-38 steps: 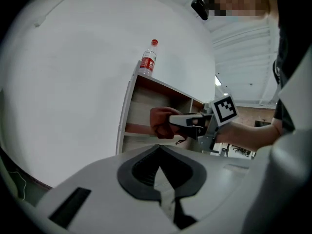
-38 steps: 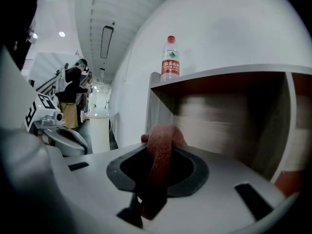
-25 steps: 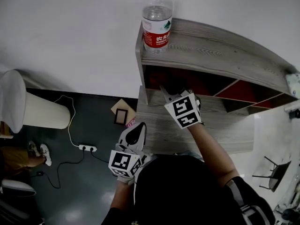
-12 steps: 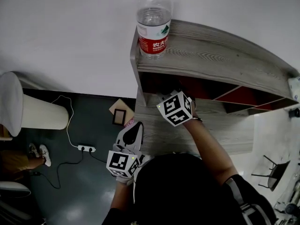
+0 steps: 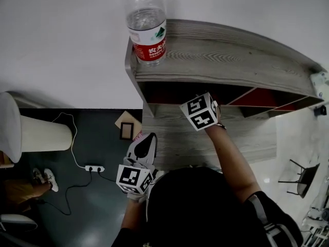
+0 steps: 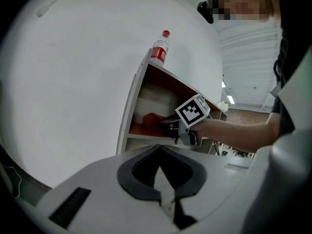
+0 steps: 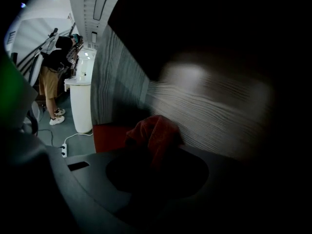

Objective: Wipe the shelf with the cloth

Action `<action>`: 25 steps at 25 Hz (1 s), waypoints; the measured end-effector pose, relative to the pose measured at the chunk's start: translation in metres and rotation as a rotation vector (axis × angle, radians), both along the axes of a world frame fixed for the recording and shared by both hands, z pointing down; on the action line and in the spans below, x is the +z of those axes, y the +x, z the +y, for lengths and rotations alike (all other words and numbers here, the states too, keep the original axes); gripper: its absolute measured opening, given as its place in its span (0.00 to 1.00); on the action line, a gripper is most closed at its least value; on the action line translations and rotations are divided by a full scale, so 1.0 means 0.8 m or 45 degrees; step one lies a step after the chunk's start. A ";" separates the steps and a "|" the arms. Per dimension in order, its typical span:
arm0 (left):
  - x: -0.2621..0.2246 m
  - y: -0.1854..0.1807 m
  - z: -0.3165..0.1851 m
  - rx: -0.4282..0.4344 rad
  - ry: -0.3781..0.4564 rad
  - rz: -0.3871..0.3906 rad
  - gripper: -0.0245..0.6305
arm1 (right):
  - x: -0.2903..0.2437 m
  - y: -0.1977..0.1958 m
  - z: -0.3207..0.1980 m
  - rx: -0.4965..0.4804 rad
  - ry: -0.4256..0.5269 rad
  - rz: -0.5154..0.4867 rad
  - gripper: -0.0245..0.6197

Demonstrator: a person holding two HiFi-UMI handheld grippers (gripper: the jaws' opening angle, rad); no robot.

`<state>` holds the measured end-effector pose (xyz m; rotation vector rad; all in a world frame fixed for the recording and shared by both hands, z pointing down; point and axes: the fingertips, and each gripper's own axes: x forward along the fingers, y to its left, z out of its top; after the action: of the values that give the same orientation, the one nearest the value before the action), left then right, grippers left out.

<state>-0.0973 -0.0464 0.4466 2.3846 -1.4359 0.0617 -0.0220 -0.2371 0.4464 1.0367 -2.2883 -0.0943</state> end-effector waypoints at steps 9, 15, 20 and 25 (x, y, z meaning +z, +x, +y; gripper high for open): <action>0.002 0.016 0.003 0.093 -0.003 -0.008 0.04 | 0.001 0.081 -0.008 0.238 -0.020 -0.024 0.16; 0.001 0.023 0.007 0.136 0.001 -0.009 0.04 | 0.001 0.104 0.014 0.301 -0.038 -0.022 0.15; 0.003 0.030 0.014 0.167 -0.003 -0.007 0.04 | 0.001 0.119 0.037 0.355 -0.023 -0.043 0.15; 0.005 0.036 0.018 0.198 -0.008 -0.016 0.04 | 0.002 0.136 0.052 0.425 0.001 -0.086 0.15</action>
<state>-0.0682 -0.0317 0.4509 2.4907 -1.2508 0.1199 0.0871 -0.1951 0.4477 1.4247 -2.1403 0.0777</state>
